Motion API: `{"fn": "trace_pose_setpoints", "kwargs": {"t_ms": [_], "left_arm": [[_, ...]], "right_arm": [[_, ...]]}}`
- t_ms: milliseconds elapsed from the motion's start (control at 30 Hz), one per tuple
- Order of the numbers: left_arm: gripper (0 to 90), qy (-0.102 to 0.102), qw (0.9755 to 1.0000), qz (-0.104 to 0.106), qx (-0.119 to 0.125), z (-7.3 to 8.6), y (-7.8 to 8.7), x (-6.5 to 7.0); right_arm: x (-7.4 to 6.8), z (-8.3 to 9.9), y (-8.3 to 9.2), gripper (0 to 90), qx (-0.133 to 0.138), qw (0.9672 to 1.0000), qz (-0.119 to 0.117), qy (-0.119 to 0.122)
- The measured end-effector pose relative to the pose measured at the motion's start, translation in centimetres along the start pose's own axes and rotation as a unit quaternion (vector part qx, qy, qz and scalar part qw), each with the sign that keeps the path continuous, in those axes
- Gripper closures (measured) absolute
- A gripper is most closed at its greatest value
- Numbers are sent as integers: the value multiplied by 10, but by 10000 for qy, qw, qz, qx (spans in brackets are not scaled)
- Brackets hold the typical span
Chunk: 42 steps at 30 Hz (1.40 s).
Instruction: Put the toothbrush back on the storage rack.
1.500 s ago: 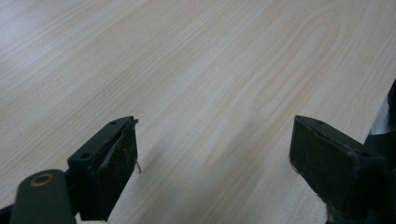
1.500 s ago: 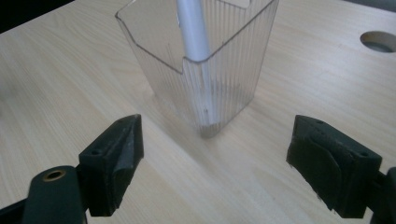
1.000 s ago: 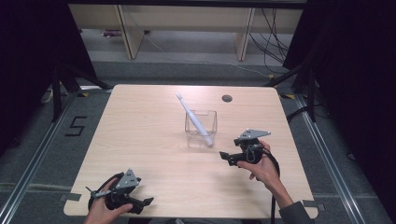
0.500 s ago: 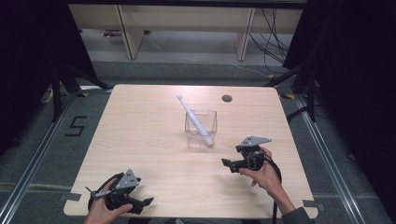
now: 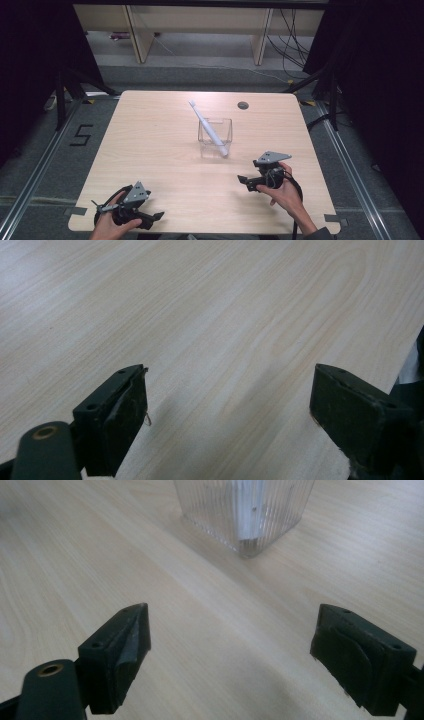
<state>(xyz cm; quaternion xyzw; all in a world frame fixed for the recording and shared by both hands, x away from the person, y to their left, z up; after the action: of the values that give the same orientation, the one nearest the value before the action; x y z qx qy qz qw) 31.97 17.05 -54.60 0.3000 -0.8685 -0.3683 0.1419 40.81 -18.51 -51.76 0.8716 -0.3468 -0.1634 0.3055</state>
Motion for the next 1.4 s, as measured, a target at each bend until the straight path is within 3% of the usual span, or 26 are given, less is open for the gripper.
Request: {"fn": "trace_pose_setpoints", "kwargs": {"t_ms": [100, 167, 267, 300, 367, 600, 667, 733, 1100, 1167, 1200, 1267, 1400], "left_arm": [[149, -8, 10000, -8, -24, 1, 1, 0], [150, -5, 10000, -7, -40, 1, 1, -1], [150, 22, 10000, 7, 23, 0, 0, 1], [150, 53, 10000, 20, 42, 0, 0, 1], [149, -7, 10000, -18, -33, 1, 1, 0], [149, 1, 10000, -17, -24, 1, 1, 0], [149, 3, 10000, -17, -42, 1, 1, 0], [149, 37, 10000, -9, -22, 1, 0, 0], [149, 27, 10000, 1, -22, 1, 0, 0], [149, 45, 10000, 16, 21, 0, 0, 1], [149, -11, 10000, -1, -23, 1, 1, 0], [149, 9, 10000, 3, -19, 1, 1, 0], [149, -14, 10000, 7, -11, 1, 1, 0]], "right_arm": [[-2, 1, 1, 163, 69, 9999, 34, 110], [-7, 6, 2, 166, -68, 10000, -62, -12], [-7, 9, 3, 170, -93, 10000, 8, -29], [-6, 10, 3, 172, -68, 10000, 30, 65], [-7, 13, 6, 175, -76, 9999, 18, -83], [-7, 18, 10, 179, -50, 10000, 48, -1], [-10, 21, 12, 180, -109, 9997, 30, -195], [-8, 21, 13, 180, -36, 10000, 26, -20], [-12, 29, 20, 183, -45, 9999, 60, -138], [-11, 30, 21, 183, -37, 10000, 48, -17], [-14, 32, 23, 183, -89, 9996, 41, -258], [-12, 32, 22, 183, -35, 10000, 11, -60], [-13, 35, 26, 183, 0, 10000, 16, -97]]}}
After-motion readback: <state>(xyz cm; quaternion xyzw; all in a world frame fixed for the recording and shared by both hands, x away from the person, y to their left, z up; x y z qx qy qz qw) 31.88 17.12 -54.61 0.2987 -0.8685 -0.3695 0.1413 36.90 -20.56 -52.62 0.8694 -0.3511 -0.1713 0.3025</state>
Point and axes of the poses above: each handheld gripper's, and its own axes: y roughly backward along the jaws, z roughly out of its underside, x roughly to its right, the point moved 6 cm from there along -y, roughly forward along the jaws
